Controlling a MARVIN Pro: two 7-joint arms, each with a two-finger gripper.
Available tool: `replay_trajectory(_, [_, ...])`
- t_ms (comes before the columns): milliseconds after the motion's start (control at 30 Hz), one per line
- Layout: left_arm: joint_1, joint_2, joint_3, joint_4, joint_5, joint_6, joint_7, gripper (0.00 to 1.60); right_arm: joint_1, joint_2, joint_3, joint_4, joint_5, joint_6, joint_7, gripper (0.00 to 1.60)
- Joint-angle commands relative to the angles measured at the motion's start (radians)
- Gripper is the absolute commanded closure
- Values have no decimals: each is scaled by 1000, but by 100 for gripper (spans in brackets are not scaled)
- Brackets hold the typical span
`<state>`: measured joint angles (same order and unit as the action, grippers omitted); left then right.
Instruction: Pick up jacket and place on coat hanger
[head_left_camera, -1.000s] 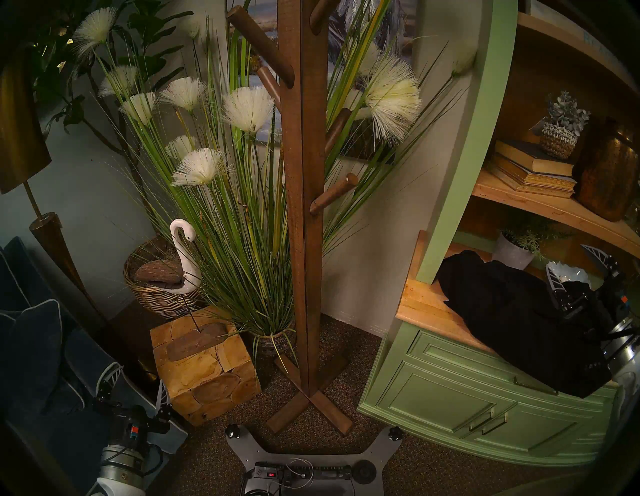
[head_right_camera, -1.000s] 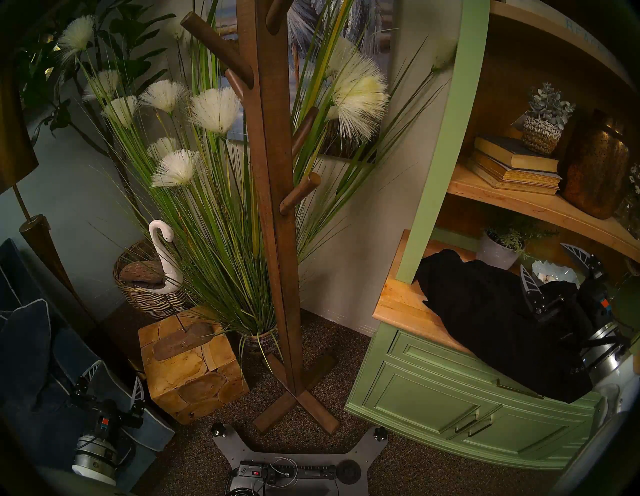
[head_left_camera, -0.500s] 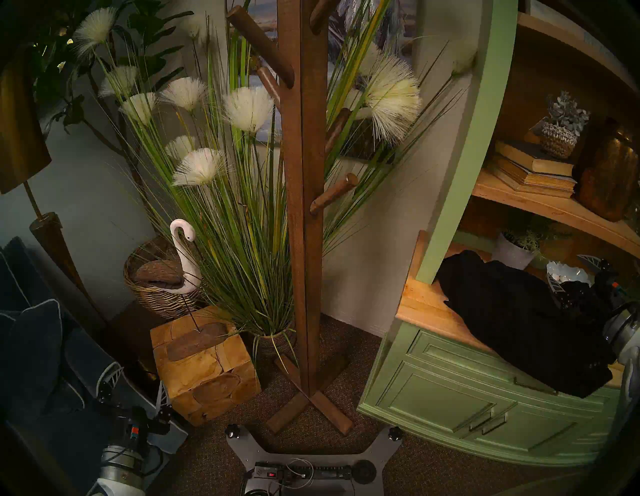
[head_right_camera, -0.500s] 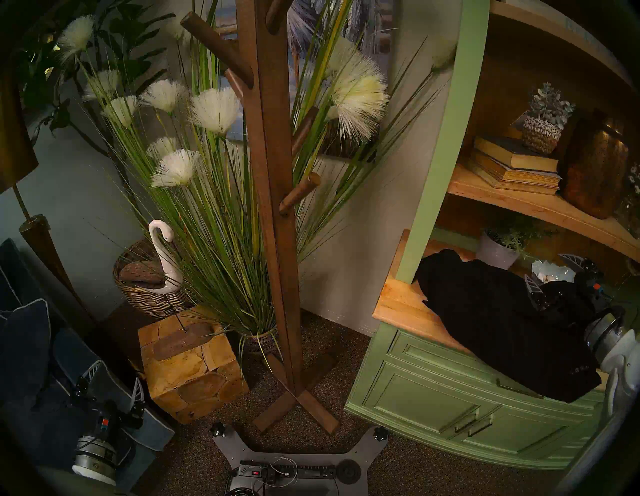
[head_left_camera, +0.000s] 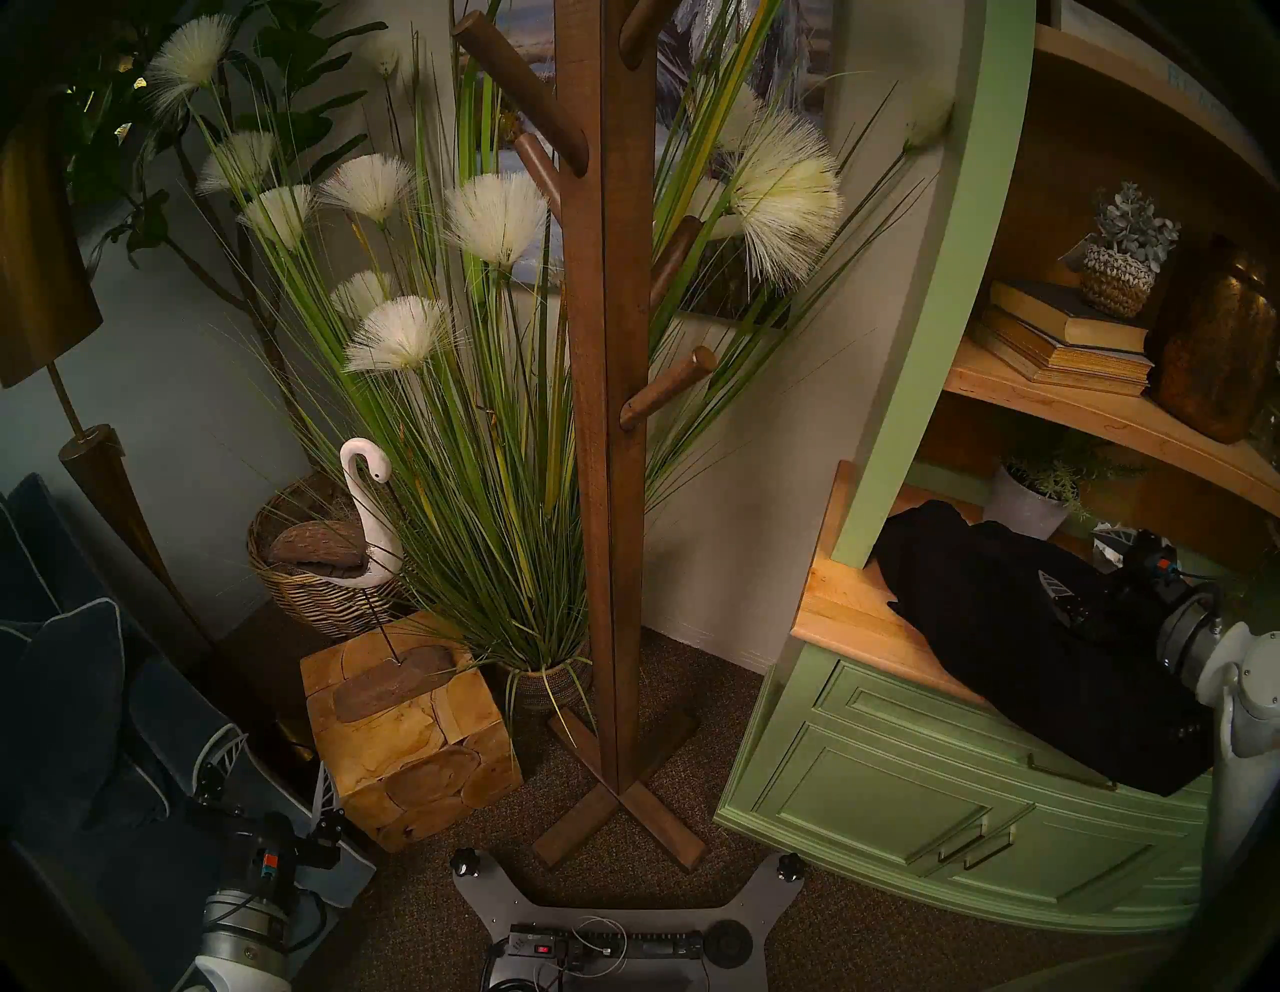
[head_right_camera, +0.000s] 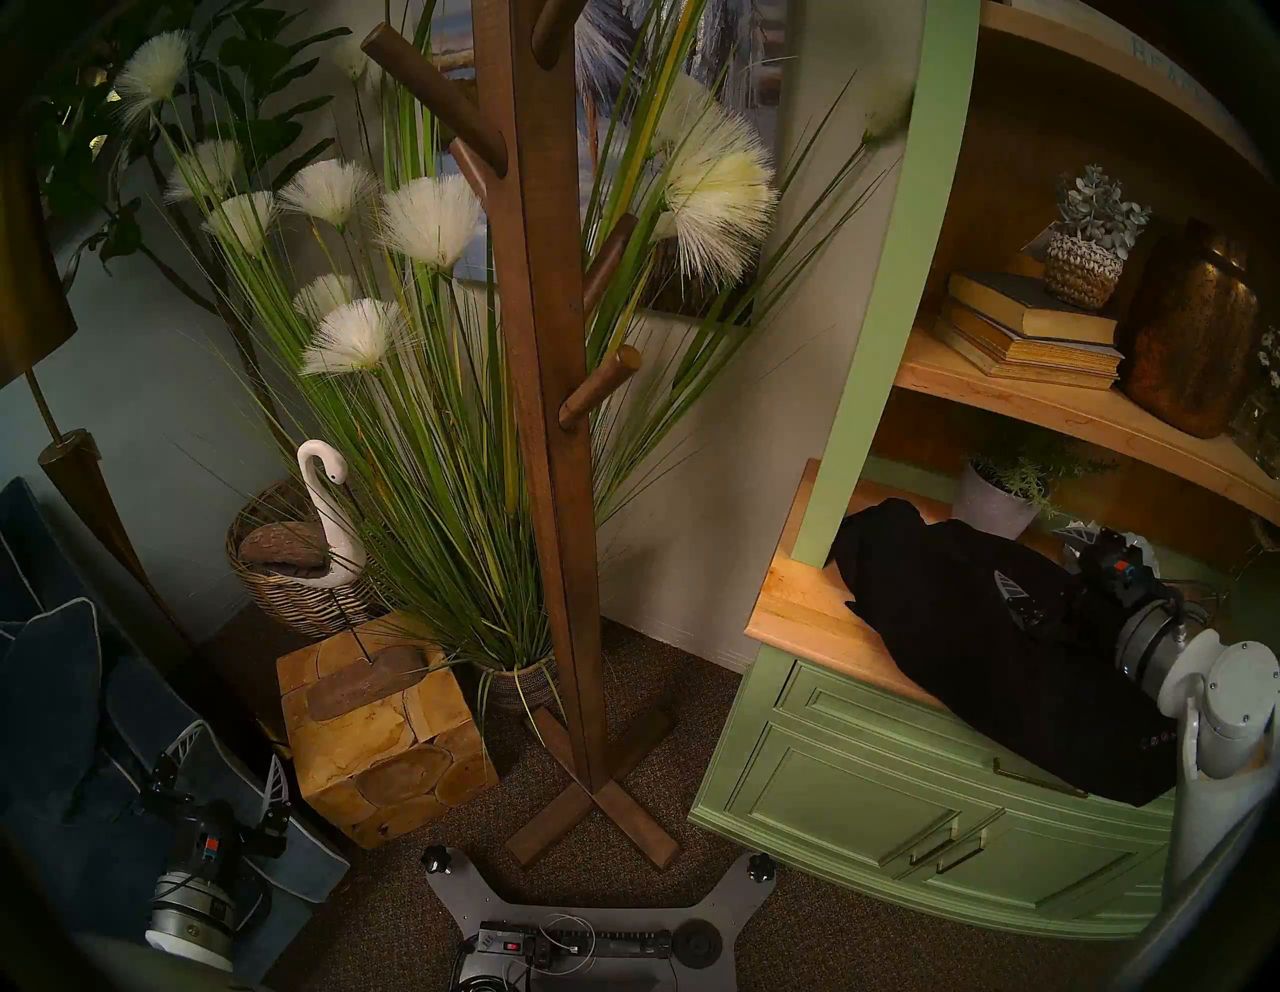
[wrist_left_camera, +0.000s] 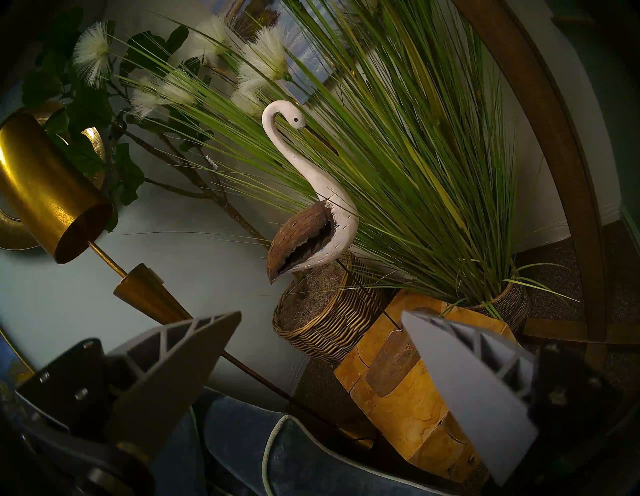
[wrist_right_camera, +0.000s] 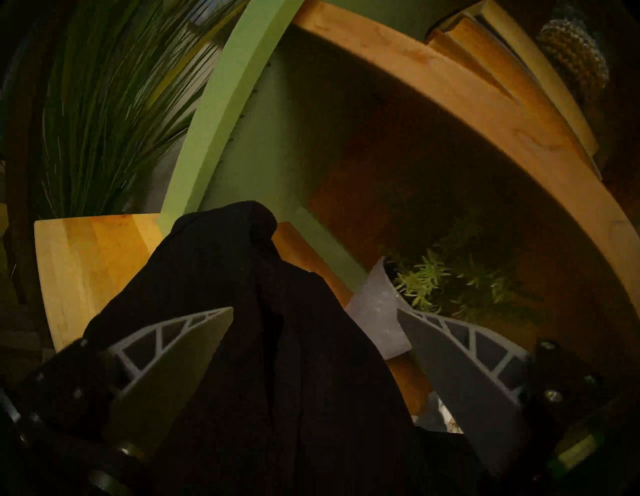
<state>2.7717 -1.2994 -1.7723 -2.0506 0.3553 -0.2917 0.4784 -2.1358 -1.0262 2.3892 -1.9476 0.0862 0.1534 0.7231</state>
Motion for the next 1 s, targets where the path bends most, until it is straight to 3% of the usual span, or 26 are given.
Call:
replay_trajectory(0, [-3,1,-1,-17,1,-5,2,0,112,112,-61,36,-44,19,-17,0])
replay_trajectory(67, [-4,1,-1,-16,1,-5,2,0,147,147,-91,61,-55,31,-15,0])
replay_trajectory(200, [-5,1,-1,-15,2,-5,2,0,149,149,-129,62,-71,36,-26,0])
replay_trajectory(233, [-5,1,-1,-15,2,-5,2,0,181,181,-151,81,-75,45,-21,0])
replay_trajectory(467, [-8,1,0,-12,2,-5,2,0,250,252,-244,105,-93,72,-27,0])
replay_trajectory(500, [-8,1,0,-12,2,-5,2,0,233,236,-246,93,-91,72,-34,0])
replay_trajectory(600, [-9,1,0,-11,2,-5,2,0,295,290,-301,135,-90,99,-28,0])
replay_trajectory(767, [-11,1,0,-9,2,-5,2,0,298,303,-343,170,-95,111,-45,0])
replay_trajectory(800, [-11,1,0,-8,2,-5,2,0,310,315,-355,182,-94,116,-45,0])
replay_trajectory(833, [-12,1,0,-7,2,-5,2,0,376,312,-391,216,-99,128,-39,0])
replay_trajectory(867, [-12,1,0,-7,2,-5,2,0,376,312,-391,216,-99,128,-39,0])
replay_trajectory(900, [-12,1,0,-7,2,-5,2,0,328,329,-385,207,-95,124,-49,0])
replay_trajectory(967, [-13,1,1,-6,2,-5,2,0,355,333,-411,229,-96,132,-50,0])
